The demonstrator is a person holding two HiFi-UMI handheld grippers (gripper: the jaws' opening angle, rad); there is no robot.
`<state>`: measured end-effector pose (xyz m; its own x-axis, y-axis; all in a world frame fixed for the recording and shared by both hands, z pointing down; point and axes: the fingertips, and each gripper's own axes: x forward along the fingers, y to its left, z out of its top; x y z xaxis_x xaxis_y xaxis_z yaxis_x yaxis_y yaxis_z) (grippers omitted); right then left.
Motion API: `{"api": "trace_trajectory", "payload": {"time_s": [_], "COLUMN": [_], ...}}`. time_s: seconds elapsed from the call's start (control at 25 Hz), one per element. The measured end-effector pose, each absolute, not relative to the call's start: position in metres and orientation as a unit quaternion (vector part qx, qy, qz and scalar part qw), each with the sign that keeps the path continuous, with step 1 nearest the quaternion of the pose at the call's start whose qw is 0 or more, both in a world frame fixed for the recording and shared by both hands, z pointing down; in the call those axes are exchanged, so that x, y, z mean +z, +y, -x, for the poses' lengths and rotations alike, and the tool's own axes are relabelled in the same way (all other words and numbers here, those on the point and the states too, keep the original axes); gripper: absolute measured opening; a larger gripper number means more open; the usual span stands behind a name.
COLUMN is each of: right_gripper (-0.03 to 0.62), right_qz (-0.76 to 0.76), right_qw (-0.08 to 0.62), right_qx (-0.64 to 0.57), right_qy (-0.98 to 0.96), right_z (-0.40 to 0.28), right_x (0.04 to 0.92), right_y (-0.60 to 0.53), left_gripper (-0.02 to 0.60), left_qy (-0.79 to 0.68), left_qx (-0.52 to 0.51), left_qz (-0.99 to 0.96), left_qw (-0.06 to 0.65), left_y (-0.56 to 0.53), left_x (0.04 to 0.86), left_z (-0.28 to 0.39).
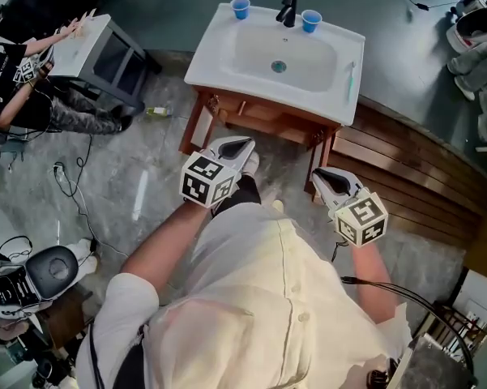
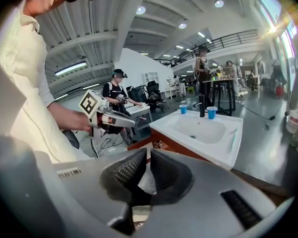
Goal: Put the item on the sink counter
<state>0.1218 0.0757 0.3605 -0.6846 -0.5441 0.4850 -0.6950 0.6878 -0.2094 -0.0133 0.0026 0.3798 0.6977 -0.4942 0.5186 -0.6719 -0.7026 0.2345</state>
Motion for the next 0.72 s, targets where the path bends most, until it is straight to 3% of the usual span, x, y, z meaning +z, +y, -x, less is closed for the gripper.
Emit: {"api": "trace_trajectory", "payload": {"time_s": [0.72], "right_gripper": [0.025], "right_qz": [-0.396], "right_qw": [0.204], "right_qx": [0.233], "right_qy": [-0.865], "right_z": [-0.129], "right_x": [0.37], "right_y": [-0.045], "left_gripper": [0.055], "left_qy": [-0.356], "left_qx": [0.284], "left_qz": [-0.882], "left_qw": [0.122], "left_y": [-0.307], "left_x": [0.374], "left_z": [0.066]}}
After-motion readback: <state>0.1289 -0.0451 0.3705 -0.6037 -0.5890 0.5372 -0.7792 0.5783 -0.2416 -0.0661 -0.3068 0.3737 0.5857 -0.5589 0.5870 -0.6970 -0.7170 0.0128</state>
